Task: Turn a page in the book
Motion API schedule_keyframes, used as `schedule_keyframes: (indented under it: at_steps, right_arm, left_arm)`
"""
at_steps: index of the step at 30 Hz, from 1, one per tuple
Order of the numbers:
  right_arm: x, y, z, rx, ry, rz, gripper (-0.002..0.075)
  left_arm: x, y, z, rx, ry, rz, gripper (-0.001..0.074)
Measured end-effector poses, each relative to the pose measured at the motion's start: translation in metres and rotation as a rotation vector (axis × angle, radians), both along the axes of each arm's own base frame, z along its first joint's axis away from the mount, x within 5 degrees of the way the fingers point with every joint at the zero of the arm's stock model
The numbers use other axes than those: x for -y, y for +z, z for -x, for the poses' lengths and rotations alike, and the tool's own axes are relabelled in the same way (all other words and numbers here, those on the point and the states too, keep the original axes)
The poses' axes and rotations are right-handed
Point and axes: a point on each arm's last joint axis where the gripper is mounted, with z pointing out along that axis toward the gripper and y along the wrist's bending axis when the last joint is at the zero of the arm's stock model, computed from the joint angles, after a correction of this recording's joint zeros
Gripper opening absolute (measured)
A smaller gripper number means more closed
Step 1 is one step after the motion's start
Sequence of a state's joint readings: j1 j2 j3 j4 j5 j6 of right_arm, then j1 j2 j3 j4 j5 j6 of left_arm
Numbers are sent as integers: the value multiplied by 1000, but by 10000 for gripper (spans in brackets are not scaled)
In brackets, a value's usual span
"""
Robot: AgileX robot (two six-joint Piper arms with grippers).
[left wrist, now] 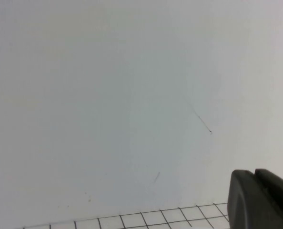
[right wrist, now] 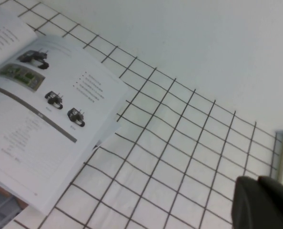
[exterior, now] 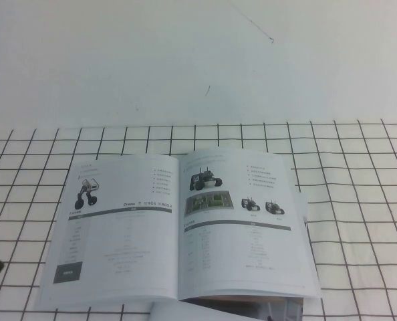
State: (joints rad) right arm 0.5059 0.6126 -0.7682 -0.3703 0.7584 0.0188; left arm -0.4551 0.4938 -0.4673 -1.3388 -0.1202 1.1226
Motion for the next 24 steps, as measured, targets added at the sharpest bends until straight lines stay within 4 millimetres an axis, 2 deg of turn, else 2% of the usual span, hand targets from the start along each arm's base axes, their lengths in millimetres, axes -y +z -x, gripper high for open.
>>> schedule_keyframes:
  at_steps: [5,10,15,24]
  right_arm:
    - [10,-48,22,20,-19,-100,-2]
    - [18,-77,37,25,-33,-138,-2]
    - [19,-91,43,-49,-48,-157,-2]
    - [19,-94,45,-89,-55,-166,-2]
  left_arm:
    - [-5,-15,16,10,-29,25,-2]
    - [-5,-23,18,-3,-41,28,-2]
    - [-4,-29,18,-21,-56,22,-2]
    - [-2,-30,19,-26,-74,20,-2]
